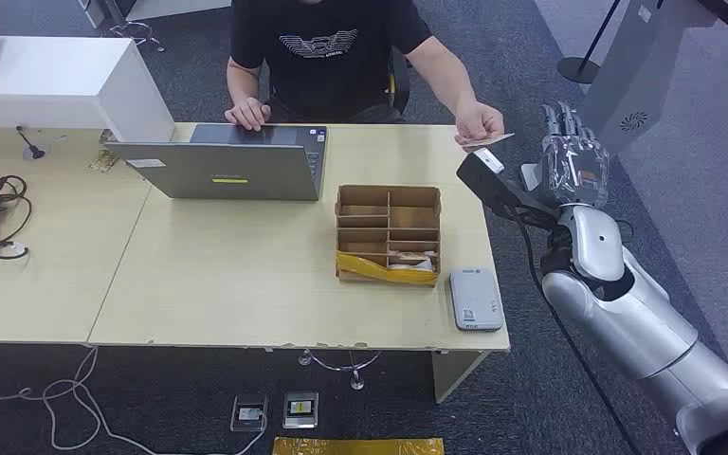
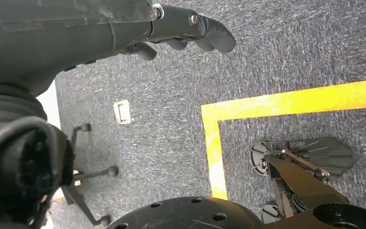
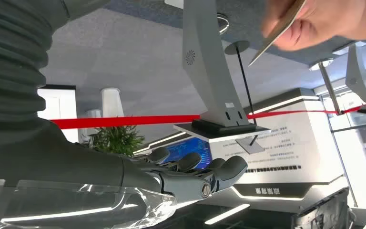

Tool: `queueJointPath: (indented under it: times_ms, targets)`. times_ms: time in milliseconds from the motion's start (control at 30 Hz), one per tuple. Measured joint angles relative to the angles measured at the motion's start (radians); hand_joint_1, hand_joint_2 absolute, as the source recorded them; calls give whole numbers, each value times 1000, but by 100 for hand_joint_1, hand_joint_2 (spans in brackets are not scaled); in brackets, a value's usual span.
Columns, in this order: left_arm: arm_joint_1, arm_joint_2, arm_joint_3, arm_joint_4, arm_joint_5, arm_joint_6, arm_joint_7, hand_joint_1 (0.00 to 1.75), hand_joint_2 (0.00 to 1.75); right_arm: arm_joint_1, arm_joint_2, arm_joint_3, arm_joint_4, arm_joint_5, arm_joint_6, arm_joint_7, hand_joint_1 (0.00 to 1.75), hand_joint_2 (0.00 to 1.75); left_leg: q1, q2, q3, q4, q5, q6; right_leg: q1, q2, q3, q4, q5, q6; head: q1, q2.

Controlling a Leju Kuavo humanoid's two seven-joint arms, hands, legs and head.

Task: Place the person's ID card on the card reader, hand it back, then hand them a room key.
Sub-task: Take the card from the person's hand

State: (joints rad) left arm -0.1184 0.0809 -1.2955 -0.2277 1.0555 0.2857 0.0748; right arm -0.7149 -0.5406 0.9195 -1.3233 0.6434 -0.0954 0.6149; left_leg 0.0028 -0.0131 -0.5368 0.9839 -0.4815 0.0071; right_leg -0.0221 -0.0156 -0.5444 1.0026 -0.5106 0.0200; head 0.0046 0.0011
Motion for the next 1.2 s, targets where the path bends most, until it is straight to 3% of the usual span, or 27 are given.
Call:
queueJointPath:
  times_ms: [600, 733, 1200]
  targets:
    - [0, 0, -1, 0, -12, 6, -11, 0, 0, 9, 6, -5, -6, 15, 12, 0, 0, 175, 0, 0, 0, 0, 0, 0, 0, 0, 0, 0, 0, 0, 0, 0]
    - [0, 0, -6, 0, -19, 3, -9, 0, 0, 18, 5, -8, -17, 15, 10, 1, 174, 175, 0, 0, 0, 0, 0, 0, 0, 0, 0, 0, 0, 0, 0, 0]
    - [0, -1, -25, 0, -48, -16, -4, 0, 0, 59, -11, -33, -68, 37, -12, -2, 175, 175, 0, 1, 0, 0, 0, 0, 0, 0, 0, 0, 0, 0, 0, 0]
